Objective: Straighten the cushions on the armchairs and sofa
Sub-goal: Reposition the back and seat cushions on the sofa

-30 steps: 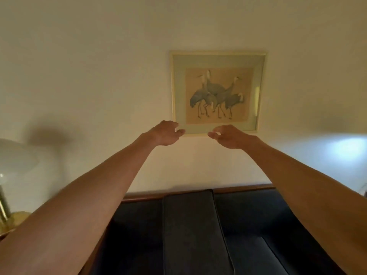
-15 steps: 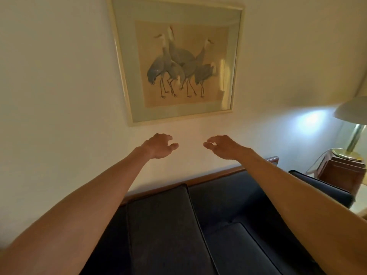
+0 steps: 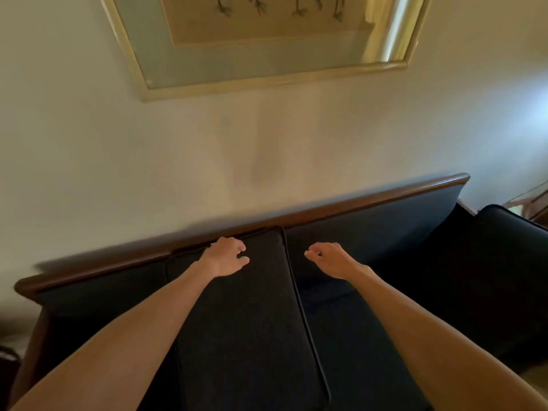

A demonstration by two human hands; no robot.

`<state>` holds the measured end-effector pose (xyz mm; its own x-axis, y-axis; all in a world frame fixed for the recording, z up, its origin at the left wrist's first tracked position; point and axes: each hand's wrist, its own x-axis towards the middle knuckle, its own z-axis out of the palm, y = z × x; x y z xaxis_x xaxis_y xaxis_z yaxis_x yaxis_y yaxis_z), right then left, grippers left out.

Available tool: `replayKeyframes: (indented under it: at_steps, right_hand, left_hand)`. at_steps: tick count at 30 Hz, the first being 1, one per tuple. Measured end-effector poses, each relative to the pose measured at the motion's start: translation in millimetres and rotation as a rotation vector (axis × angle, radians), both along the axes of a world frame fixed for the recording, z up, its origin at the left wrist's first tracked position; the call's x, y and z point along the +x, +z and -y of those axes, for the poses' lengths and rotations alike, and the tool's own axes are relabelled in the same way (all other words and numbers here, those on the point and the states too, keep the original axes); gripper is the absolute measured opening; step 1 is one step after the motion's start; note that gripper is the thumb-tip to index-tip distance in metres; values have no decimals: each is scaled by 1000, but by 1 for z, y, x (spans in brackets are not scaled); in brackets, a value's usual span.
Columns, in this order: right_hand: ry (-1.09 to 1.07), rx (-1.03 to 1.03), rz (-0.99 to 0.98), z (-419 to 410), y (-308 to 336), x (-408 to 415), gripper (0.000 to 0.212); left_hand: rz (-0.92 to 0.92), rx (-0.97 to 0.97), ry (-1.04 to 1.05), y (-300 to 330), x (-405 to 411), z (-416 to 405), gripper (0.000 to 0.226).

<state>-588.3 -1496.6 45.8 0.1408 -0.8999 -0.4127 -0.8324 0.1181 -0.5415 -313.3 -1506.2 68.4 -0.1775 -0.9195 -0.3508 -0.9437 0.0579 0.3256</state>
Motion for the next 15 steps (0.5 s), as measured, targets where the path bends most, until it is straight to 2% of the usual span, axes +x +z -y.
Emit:
replayKeyframes:
  at_steps: [4,6,8,11,15]
  right_hand:
    - [-23,83,63,20,-74,6,53]
    - [-63,139,132,25,-107,11,66]
    - [-115,204,206,25,-137,15,90]
    - [-194,302,281,20,-172,22,118]
    - [-290,407,373,16,-208,29,137]
  left_hand:
    - [-25,-110,44,-57,-16,27,18]
    - [-7,-188,31,-79,-23,44,10]
    - [32,-256,0,-98,-28,63,21]
    - [102,-319,-61,-116,-37,88,51]
    - [120,-287,-84,-138,-50,116,78]
